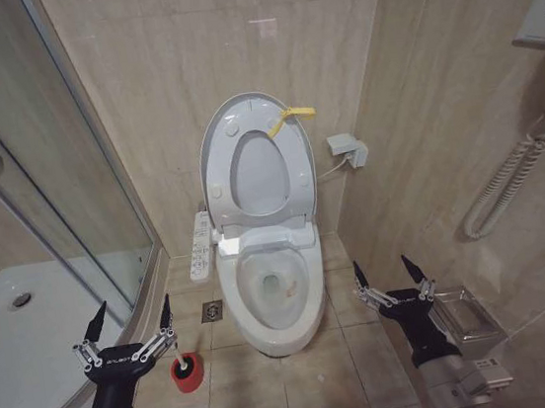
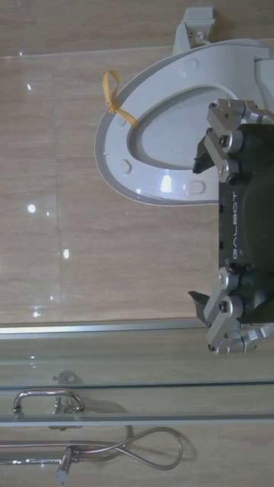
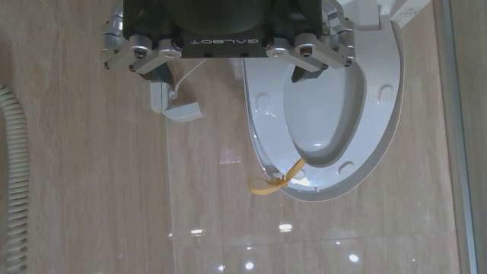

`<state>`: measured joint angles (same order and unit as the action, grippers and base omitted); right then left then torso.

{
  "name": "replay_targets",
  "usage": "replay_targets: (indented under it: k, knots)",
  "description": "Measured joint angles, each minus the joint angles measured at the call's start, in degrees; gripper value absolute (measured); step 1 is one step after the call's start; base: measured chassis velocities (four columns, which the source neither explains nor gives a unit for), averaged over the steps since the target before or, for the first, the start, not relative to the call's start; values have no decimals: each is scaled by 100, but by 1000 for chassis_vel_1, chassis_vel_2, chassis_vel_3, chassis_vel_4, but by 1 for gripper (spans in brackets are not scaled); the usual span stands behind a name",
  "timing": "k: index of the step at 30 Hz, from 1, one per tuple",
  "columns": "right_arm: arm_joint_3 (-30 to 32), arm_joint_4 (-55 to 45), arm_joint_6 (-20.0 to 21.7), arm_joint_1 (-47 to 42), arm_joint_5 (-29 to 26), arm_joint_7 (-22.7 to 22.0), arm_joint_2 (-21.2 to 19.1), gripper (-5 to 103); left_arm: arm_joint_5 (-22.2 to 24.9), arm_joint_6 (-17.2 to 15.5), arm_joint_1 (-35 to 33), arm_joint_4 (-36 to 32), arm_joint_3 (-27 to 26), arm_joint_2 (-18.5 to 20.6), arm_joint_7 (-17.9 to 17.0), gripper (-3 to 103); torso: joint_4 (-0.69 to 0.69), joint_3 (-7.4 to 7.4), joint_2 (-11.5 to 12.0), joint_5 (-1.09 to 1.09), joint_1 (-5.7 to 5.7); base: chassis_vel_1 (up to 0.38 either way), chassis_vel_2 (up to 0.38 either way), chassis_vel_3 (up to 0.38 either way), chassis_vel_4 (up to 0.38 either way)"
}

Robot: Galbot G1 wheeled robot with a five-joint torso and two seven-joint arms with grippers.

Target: Open the toilet lid, clean the toilet bowl with a toilet brush, close the toilet lid, and flush.

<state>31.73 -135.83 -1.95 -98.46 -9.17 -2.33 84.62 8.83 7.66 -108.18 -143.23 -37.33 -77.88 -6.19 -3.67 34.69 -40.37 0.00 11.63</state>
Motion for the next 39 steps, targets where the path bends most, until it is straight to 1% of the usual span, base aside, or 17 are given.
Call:
replay_targets:
  k: [28,29,31,32,33,35,36,37,39]
  knots:
    - [0,7,2,5,-3,-5,-1,100,7,-12,4,0,1,1,0,100,0,0,0,0,0,0,0,0,0]
    - [0,7,2,4,-3,-5,-1,100,34,-60,21,0,5,5,2,100,1,0,0,0,0,0,0,0,0]
    - [0,7,2,5,-4,-5,-1,100,217,-351,127,0,38,44,22,100,0,0,0,0,0,0,0,0,0]
    - [0,7,2,5,-4,-5,-1,100,217,-351,127,0,38,44,22,100,0,0,0,0,0,0,0,0,0]
    - [0,8,2,5,-4,-5,-1,100,327,-528,194,0,58,66,36,100,0,0,0,0,0,0,0,0,0]
    - [0,8,2,5,-3,-5,-1,100,617,-995,360,0,113,124,76,100,0,0,0,0,0,0,0,0,0]
    - [0,8,2,5,-3,-5,-1,100,617,-995,360,0,113,124,76,100,0,0,0,0,0,0,0,0,0]
    - [1,7,2,5,-3,-5,-1,100,712,-1145,417,0,129,144,87,100,0,0,0,0,0,0,0,0,0]
    - [1,8,2,5,-4,-5,-1,100,1004,-1612,587,0,182,205,124,100,0,0,0,0,0,0,0,0,0]
